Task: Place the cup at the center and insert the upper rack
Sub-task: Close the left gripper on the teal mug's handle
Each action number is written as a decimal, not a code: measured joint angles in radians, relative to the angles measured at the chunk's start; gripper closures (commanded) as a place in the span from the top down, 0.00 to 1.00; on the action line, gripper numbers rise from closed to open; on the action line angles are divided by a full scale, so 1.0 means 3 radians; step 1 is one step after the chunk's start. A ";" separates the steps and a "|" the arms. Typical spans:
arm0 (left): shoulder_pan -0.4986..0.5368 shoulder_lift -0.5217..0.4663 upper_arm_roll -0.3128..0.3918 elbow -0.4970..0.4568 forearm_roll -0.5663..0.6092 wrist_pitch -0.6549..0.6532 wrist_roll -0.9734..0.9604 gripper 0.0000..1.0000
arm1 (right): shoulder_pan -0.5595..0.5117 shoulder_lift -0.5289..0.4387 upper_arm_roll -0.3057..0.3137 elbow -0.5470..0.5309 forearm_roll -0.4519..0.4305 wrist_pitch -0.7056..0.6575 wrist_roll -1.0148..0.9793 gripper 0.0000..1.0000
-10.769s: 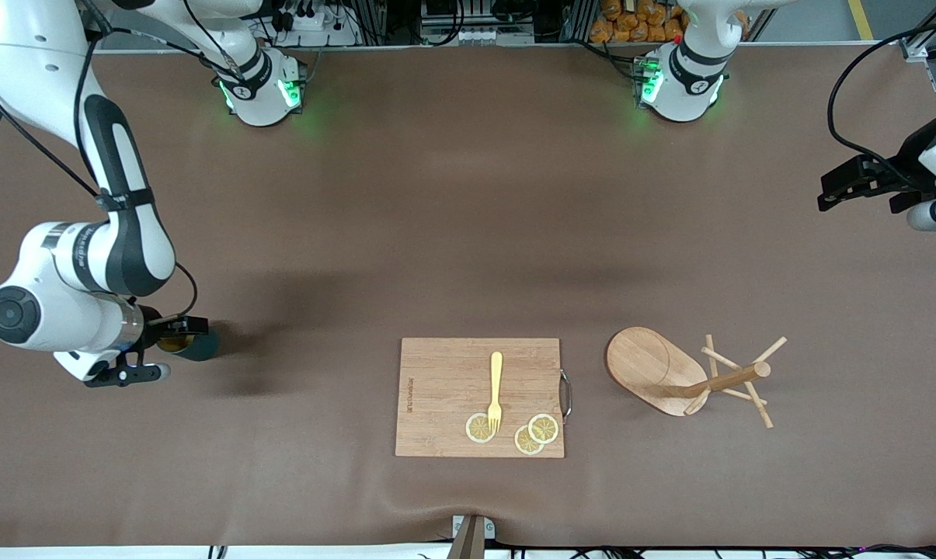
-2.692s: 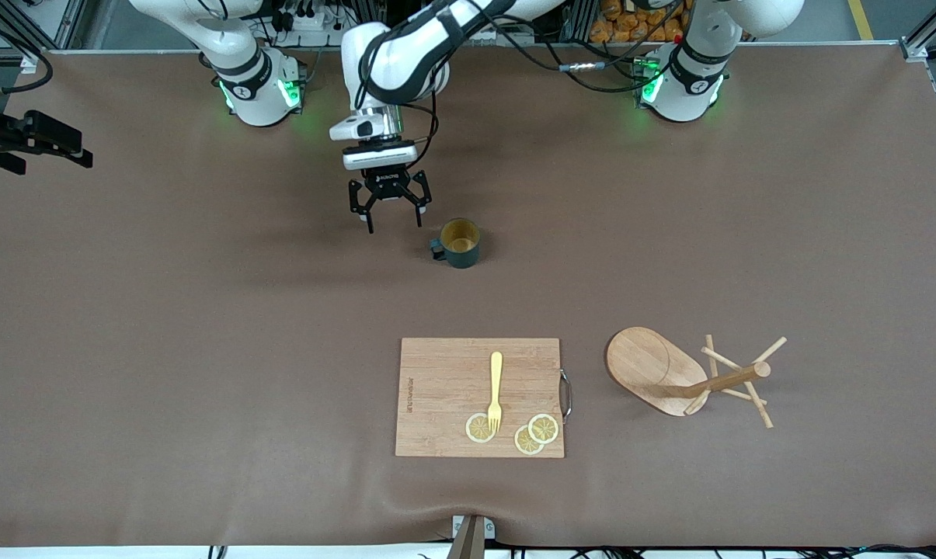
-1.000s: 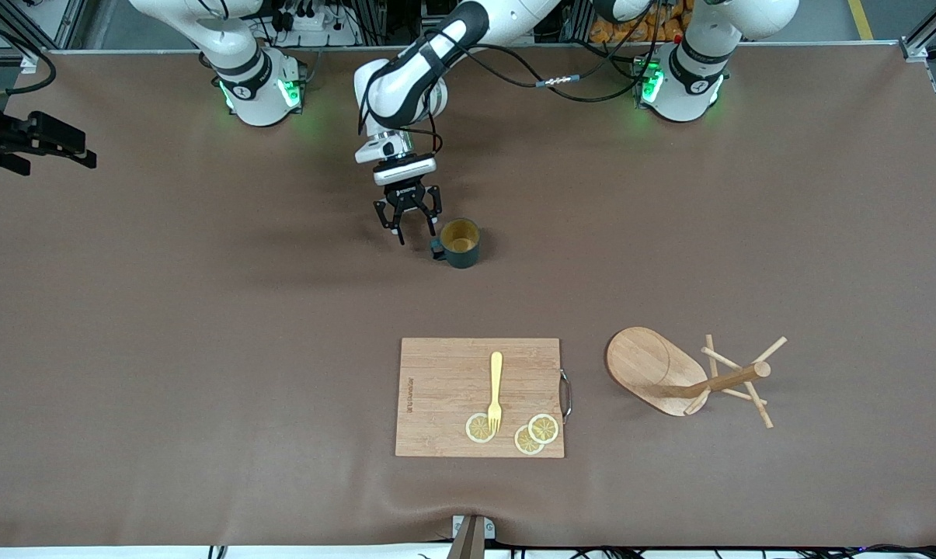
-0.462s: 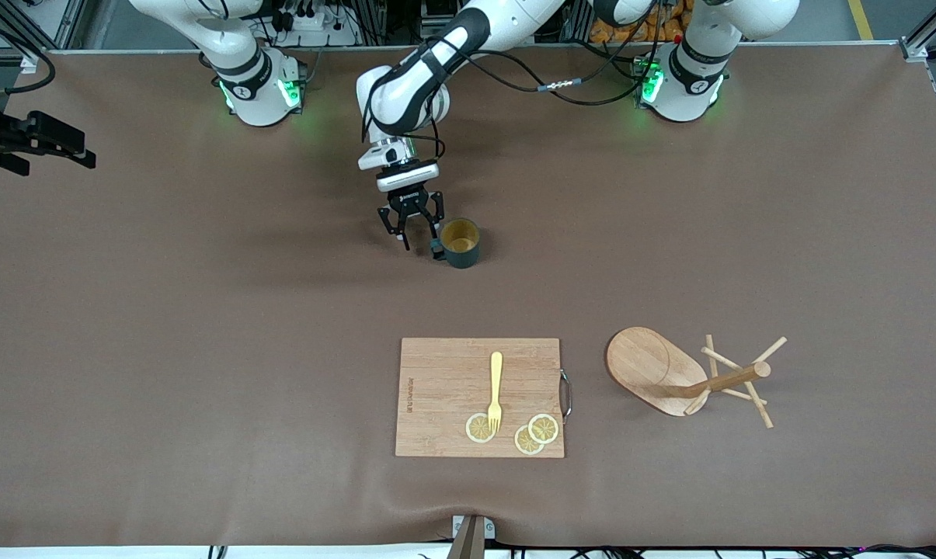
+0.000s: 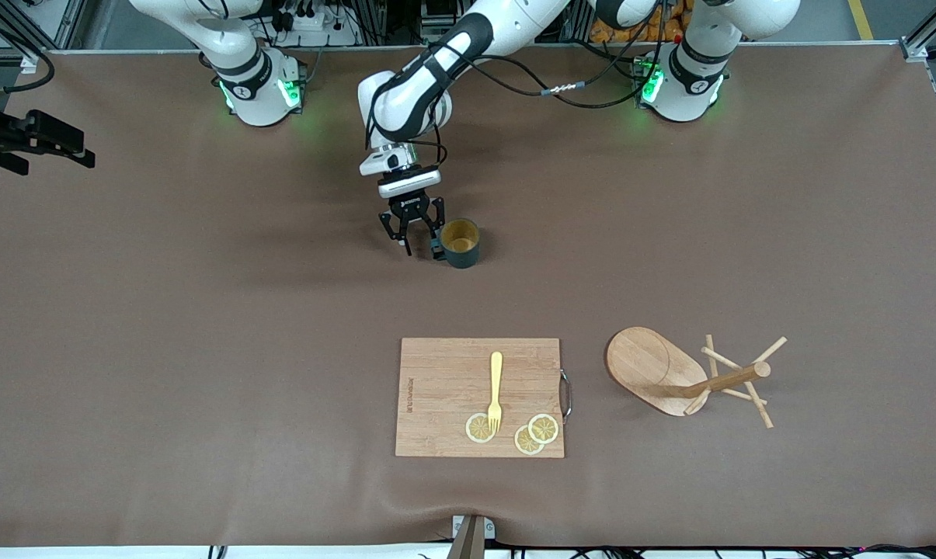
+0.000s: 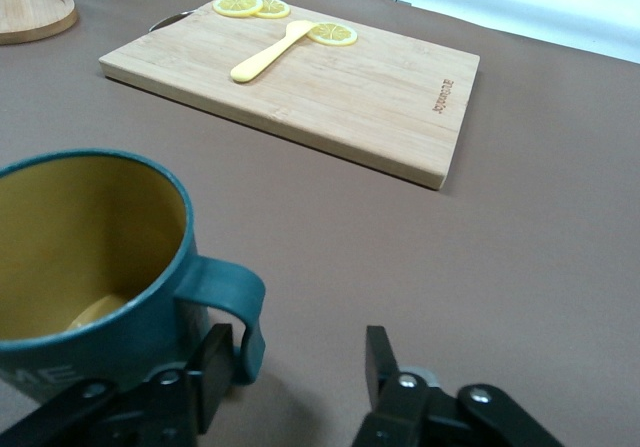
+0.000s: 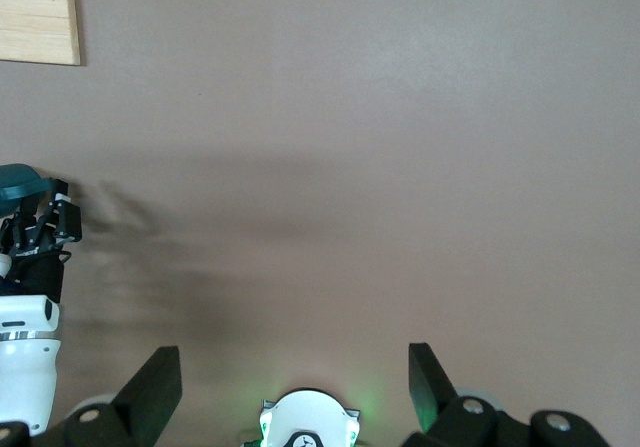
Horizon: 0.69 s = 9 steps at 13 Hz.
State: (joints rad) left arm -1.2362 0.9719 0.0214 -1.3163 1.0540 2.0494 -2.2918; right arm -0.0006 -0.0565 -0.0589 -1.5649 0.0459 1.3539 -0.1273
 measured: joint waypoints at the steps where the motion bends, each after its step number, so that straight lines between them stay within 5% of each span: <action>1: 0.0009 0.0000 0.0009 0.0000 0.0000 0.0035 0.0003 0.51 | 0.0000 0.0000 0.0000 0.0000 0.0000 0.0000 0.0000 1.00; 9: 0.0025 0.0029 0.0046 0.0000 0.0000 0.0073 0.0023 0.41 | 0.0000 0.0000 0.0000 0.0000 0.0000 0.0000 0.0000 1.00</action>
State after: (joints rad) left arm -1.2288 0.9807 0.0352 -1.3162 1.0540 2.0714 -2.2849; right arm -0.0006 -0.0565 -0.0588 -1.5649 0.0459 1.3540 -0.1273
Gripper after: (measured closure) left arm 0.537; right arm 0.000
